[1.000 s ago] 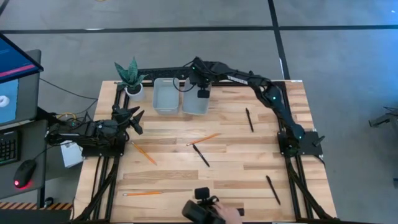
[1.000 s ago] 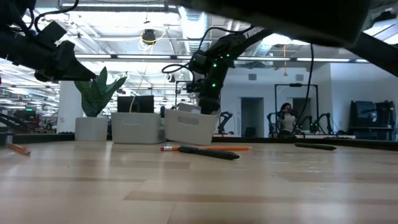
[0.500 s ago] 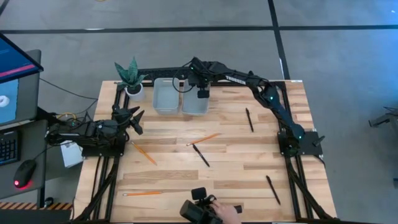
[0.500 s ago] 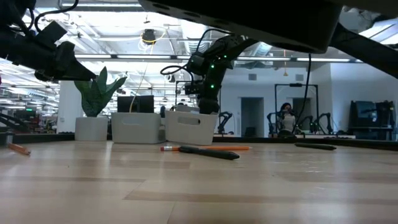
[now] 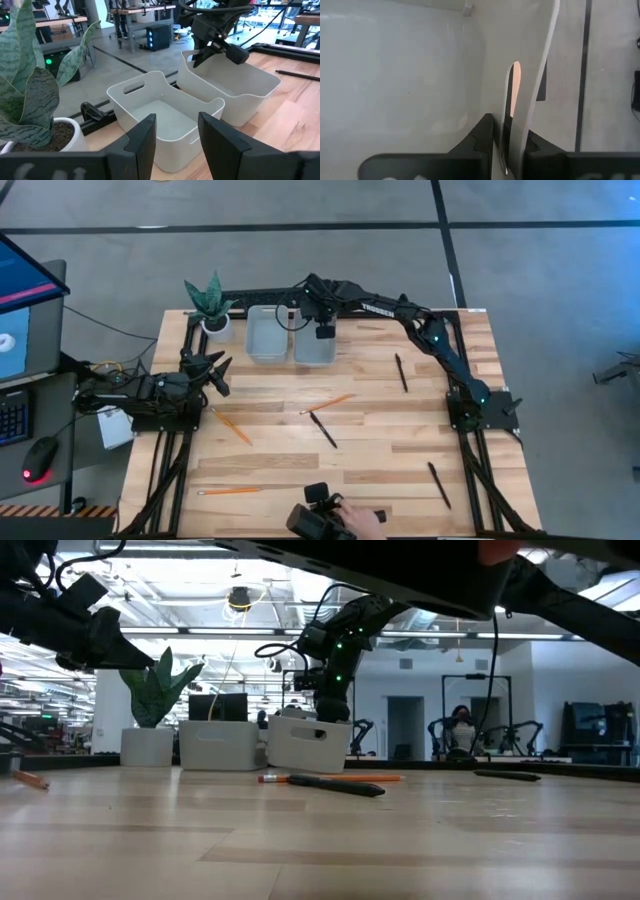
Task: Sort pens & pencils
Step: Move the bottom white bin to the top of the table
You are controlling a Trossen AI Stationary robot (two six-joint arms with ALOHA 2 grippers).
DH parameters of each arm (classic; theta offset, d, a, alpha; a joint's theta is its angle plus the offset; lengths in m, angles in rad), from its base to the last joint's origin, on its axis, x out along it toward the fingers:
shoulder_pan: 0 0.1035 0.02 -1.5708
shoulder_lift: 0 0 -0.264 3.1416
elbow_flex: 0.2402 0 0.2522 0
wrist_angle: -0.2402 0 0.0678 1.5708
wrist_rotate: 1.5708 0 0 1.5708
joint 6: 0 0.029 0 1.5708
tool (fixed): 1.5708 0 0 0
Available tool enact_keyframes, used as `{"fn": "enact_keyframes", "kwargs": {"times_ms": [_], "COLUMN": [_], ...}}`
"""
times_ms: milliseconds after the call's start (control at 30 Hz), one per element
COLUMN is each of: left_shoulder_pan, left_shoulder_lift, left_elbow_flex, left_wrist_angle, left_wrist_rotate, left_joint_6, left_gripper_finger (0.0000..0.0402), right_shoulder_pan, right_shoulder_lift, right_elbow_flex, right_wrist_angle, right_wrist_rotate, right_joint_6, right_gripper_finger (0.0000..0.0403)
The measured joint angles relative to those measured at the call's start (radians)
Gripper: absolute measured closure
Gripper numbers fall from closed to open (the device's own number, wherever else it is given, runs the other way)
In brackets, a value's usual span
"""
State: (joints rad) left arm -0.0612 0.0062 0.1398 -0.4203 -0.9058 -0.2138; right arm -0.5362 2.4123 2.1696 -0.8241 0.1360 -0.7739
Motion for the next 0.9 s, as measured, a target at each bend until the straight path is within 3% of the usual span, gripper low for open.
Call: {"fn": "enact_keyframes", "kwargs": {"times_ms": [567, 900], "left_shoulder_pan": [0.0, 0.0], "left_shoulder_lift": [0.0, 0.0], "left_elbow_flex": [0.0, 0.0], "left_wrist_angle": [0.0, 0.0], "left_wrist_rotate": [0.0, 0.0], "left_joint_6": [0.0, 0.0], "left_gripper_finger": [0.0265, 0.0265], "right_shoulder_pan": [0.0, 0.0], "right_shoulder_lift": [0.0, 0.0], "right_elbow_flex": [0.0, -0.001], "right_wrist_angle": [0.002, 0.005], "right_wrist_rotate": [0.0, 0.008], "right_joint_6": [0.002, 0.002], "right_gripper_finger": [0.035, 0.0313]}}
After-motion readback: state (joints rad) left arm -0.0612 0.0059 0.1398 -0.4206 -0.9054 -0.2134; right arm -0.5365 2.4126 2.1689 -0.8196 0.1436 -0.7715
